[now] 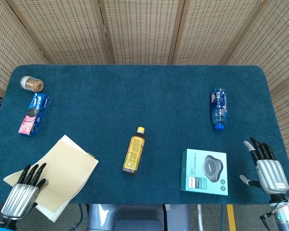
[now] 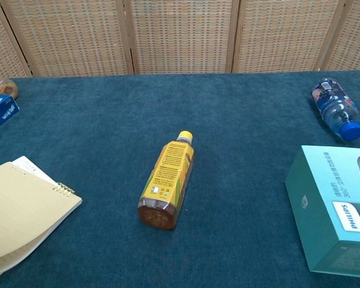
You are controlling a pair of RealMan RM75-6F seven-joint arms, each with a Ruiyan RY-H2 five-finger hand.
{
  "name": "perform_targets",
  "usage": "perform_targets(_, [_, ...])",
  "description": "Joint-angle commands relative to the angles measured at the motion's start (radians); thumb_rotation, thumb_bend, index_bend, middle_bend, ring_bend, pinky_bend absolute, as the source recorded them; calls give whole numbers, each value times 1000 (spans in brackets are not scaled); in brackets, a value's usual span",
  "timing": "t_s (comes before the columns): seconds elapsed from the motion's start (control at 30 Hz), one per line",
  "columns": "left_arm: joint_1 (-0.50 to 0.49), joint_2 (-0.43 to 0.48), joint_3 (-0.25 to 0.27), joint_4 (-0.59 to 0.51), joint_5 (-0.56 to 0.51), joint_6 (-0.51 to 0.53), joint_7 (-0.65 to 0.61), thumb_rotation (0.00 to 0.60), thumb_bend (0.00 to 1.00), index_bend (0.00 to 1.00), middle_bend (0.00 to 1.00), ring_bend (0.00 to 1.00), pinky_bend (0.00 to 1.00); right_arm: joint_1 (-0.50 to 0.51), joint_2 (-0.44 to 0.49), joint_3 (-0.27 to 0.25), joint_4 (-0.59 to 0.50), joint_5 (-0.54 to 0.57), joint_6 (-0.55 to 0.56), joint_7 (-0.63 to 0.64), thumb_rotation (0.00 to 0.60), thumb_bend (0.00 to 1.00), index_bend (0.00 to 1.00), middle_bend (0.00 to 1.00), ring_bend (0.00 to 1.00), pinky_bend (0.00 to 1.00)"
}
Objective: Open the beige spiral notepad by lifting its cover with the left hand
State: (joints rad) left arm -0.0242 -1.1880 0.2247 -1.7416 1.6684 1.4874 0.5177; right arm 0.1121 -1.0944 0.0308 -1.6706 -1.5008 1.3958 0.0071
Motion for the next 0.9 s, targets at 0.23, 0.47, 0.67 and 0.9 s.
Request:
perform_targets(0.23, [-45, -23, -91, -35, 7, -7, 36, 600, 728, 825, 0, 0, 0, 0, 0, -1, 0, -2, 0, 1, 600, 0, 0, 0, 0, 0])
perform_targets(0.47, [-109, -65, -190, -47, -26, -50, 89, 600, 727, 825, 0, 0, 0, 0, 1, 0, 0, -2, 0, 5, 600, 0, 0, 0, 0, 0])
perform_targets(0.67, [-169, -100, -260, -40, -75, -108, 131, 600, 726, 825, 0, 0, 0, -1, 3, 2, 2, -2, 5, 13, 600, 0, 0, 0, 0, 0])
perform_targets(0.9, [-238, -159, -351, -1, -138, -144, 156, 600, 722, 825, 0, 0, 0, -2, 1, 6, 7, -3, 12, 20, 600, 0, 0, 0, 0, 0])
